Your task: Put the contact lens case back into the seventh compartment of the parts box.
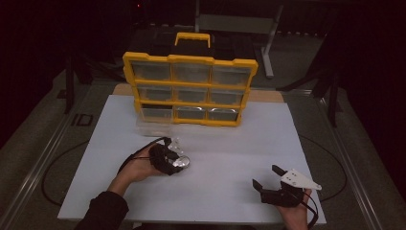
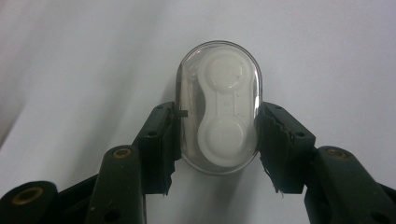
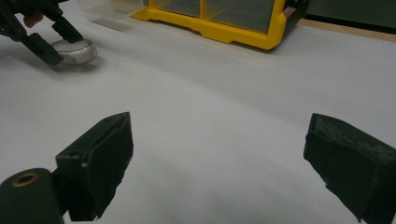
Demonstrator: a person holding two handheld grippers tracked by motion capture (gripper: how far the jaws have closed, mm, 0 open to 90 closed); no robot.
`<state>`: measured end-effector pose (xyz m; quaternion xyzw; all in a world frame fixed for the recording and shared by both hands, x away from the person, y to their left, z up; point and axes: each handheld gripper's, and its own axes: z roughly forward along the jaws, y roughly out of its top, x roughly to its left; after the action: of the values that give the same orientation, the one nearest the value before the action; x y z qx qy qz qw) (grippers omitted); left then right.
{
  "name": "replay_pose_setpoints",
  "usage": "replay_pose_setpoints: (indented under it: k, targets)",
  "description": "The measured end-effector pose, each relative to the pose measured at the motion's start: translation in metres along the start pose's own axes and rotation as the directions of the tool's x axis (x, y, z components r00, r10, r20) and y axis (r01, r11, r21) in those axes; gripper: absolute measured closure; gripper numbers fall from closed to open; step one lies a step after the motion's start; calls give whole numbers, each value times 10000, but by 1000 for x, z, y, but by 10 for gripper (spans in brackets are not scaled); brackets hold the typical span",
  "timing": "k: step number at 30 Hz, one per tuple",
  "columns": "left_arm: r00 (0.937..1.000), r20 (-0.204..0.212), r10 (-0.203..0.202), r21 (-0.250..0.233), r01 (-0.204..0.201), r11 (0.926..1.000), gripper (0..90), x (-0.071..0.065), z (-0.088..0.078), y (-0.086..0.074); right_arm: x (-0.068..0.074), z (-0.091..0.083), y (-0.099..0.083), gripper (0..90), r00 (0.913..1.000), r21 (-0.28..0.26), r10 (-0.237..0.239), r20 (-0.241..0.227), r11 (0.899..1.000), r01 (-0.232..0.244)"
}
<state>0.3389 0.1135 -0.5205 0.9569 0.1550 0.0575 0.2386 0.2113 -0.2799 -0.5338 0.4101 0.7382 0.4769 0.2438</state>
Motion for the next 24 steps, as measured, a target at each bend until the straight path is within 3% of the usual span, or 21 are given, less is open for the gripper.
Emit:
replay_pose_setpoints:
  k: [24]
  targets:
    - [9995,-315,-80,-343,69,9994,496,6,-25,2,1,0,0,83,10000,8,56,18,10000,-56]
